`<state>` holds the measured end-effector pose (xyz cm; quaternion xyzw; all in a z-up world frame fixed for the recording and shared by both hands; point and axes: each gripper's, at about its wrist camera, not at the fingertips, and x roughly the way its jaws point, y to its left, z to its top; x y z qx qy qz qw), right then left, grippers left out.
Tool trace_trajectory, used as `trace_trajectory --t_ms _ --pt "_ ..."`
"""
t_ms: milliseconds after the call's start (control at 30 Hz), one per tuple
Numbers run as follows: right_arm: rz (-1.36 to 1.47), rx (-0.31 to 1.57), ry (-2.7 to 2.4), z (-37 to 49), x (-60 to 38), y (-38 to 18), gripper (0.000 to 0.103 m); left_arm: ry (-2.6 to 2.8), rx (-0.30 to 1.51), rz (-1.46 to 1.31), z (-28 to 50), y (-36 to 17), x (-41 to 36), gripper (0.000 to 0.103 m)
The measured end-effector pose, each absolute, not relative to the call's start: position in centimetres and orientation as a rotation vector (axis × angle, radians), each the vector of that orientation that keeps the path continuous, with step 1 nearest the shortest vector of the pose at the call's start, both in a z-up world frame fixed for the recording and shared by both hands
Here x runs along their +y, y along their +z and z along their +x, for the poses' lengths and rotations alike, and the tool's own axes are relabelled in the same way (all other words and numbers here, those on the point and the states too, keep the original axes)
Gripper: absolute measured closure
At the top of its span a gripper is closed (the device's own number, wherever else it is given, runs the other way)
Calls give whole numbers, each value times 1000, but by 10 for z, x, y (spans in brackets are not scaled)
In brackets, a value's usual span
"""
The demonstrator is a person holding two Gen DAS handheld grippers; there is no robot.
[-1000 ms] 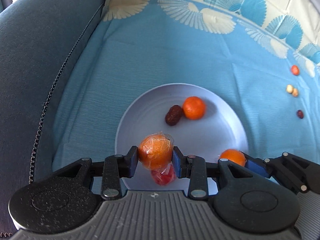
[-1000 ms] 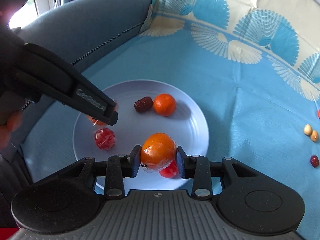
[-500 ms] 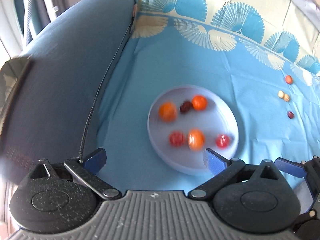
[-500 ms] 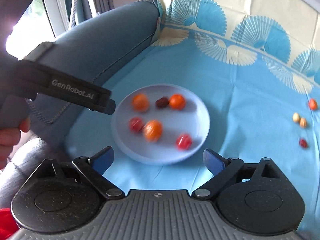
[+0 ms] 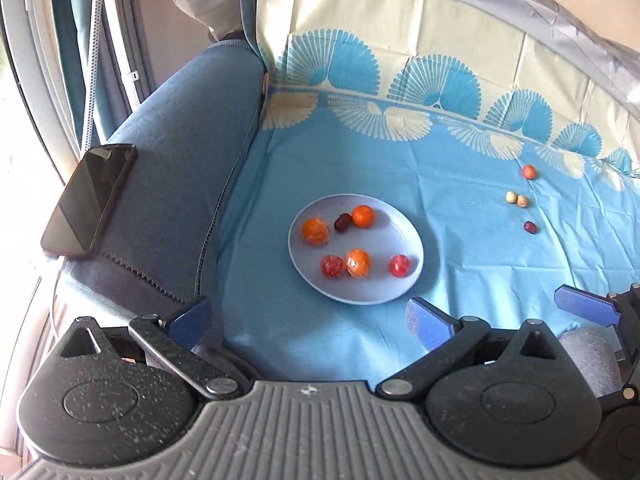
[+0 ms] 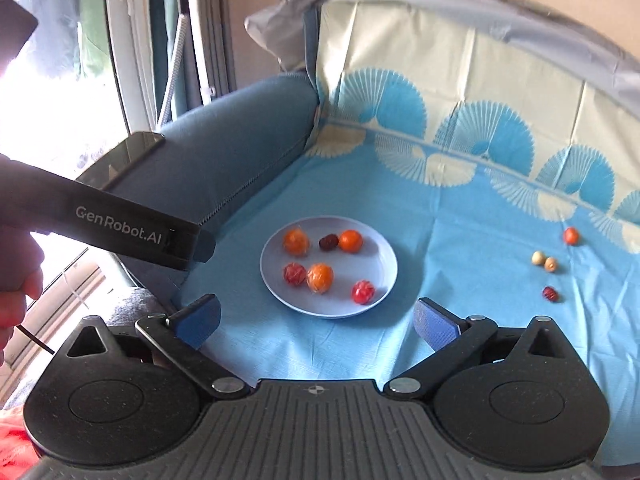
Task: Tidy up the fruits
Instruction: 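Lift both open tools away from the plate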
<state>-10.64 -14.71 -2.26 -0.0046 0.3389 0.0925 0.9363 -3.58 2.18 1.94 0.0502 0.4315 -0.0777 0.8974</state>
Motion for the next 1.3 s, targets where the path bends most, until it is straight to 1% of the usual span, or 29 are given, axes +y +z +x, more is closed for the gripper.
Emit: trace_trajectory --t_ms 233,567,1300 --pt "-29 633 194 -133 -148 -6 1 -153 853 116 -63 36 20 0" --pt "-24 578 195 -149 -148 3 1 -144 819 119 -80 46 24 0" --pt "-26 614 199 -140 -144 -3 1 -144 848 140 -72 36 21 0"
